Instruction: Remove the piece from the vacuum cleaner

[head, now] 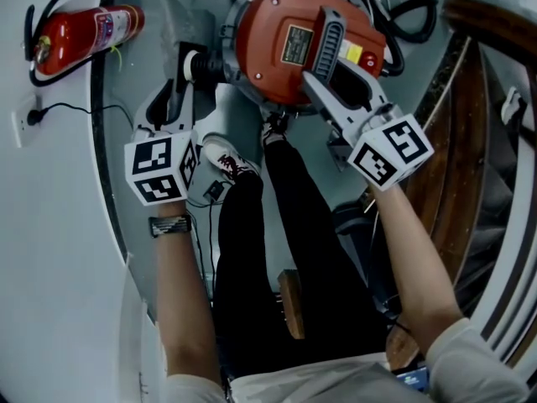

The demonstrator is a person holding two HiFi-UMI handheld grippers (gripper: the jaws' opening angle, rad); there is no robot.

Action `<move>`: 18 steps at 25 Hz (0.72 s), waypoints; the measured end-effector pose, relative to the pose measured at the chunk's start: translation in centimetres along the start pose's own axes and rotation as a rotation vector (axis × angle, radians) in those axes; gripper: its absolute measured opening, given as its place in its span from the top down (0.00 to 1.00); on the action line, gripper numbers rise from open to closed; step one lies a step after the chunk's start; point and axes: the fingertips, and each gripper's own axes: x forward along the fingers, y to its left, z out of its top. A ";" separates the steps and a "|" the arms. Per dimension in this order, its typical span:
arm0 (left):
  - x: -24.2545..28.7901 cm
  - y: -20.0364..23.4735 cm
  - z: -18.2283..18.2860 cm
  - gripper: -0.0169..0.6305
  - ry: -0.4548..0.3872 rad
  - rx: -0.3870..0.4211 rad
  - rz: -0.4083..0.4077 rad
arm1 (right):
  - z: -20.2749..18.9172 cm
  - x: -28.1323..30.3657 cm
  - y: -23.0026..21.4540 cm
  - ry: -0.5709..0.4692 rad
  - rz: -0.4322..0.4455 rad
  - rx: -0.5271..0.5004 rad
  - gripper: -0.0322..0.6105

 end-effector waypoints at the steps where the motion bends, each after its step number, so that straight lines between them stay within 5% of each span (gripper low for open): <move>1: 0.0 -0.1 0.0 0.80 -0.007 -0.005 -0.003 | 0.0 0.0 0.0 -0.001 0.000 0.000 0.63; 18: 0.3 0.2 0.1 0.91 0.048 0.081 -0.036 | 0.0 -0.1 0.0 -0.007 -0.005 -0.008 0.63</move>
